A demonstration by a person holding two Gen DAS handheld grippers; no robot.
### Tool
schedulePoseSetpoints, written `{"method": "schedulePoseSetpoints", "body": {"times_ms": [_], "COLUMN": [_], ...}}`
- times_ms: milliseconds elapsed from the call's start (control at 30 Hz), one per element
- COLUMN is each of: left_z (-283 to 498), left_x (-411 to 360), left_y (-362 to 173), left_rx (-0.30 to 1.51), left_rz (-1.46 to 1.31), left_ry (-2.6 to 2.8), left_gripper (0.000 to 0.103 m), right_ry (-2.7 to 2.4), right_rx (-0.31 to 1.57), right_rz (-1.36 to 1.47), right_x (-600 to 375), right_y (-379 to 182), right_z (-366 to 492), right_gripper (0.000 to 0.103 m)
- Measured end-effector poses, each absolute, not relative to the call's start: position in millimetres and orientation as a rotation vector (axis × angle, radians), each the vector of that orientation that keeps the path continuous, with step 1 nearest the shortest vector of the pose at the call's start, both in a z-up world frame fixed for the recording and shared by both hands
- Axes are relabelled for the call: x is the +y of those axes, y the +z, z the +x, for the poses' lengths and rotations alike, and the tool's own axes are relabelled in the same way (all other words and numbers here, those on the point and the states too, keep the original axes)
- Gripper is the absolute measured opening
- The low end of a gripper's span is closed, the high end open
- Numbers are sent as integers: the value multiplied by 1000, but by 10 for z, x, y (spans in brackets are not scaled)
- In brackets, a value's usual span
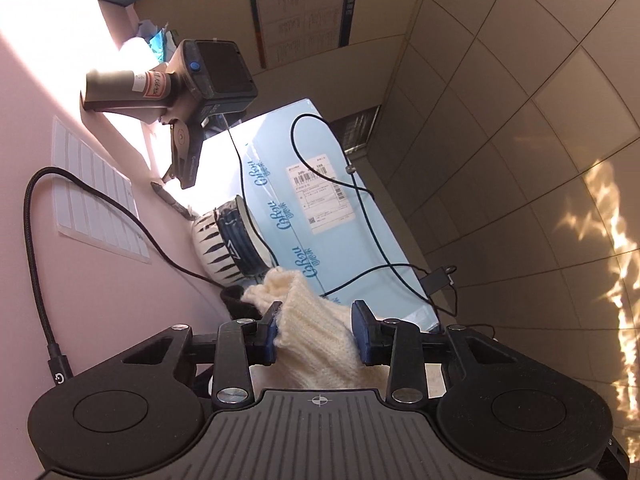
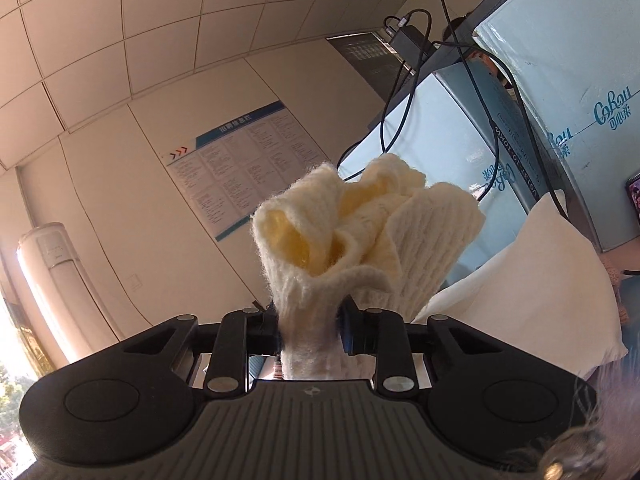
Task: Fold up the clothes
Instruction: 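Grasp the cream knit sweater with both grippers and lift it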
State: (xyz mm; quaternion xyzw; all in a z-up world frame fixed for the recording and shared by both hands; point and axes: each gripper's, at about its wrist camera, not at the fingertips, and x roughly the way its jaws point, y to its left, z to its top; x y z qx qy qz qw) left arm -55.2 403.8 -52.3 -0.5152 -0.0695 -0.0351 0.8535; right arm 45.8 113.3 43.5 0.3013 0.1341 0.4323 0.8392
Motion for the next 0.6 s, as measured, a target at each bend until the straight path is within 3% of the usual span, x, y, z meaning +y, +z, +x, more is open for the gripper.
{"method": "schedulePoseSetpoints", "body": {"times_ms": [233,433,600], "left_z": [-1272,-1475,-1480], "left_x": [3440,2753,2152], "left_y": [-330,-313,-463], "left_rx": [-206,-61,117], "left_rz": [-914,-800,-719], "left_ry": [-165,-266,-392], "left_gripper": [33,33,33], "right_ry": [1011,935,745], "right_rx": [238,287,504], "right_rz": [655,715,820], "right_x": [522,-234,-1000], "right_y": [525,360,20], "right_z": [39,-132,-90], "right_gripper": [23,23,23]}}
